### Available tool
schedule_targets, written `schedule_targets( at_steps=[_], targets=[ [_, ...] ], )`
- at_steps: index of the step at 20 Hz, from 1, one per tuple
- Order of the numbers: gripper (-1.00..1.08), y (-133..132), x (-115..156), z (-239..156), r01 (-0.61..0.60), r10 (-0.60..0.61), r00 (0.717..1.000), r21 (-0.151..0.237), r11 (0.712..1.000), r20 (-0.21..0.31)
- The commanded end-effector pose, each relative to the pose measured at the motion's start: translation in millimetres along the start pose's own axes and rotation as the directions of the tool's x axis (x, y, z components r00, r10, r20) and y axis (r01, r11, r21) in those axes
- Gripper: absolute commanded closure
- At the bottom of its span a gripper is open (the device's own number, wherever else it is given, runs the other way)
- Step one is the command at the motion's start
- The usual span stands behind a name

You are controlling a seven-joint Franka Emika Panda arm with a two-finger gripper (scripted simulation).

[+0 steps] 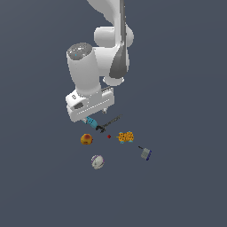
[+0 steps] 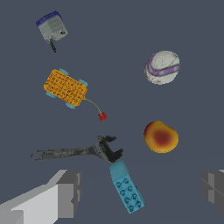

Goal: Pick up a designated object from a clutter of objects.

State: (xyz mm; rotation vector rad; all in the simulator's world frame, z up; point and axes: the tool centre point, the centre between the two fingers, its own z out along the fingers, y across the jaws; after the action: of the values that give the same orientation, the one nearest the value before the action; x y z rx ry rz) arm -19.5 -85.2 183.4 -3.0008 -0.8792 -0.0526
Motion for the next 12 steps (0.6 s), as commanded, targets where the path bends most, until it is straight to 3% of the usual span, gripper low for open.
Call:
schedule_targets(
  at_steps=[1, 12],
  targets=[
    [-0.92, 3, -9, 12, 0.049, -0.049, 0.999, 0.000, 0.999, 0.003],
    [-0.92, 11, -52, 60, 0.253, -0.253, 0.967, 0.003, 0.967, 0.016]
  ],
)
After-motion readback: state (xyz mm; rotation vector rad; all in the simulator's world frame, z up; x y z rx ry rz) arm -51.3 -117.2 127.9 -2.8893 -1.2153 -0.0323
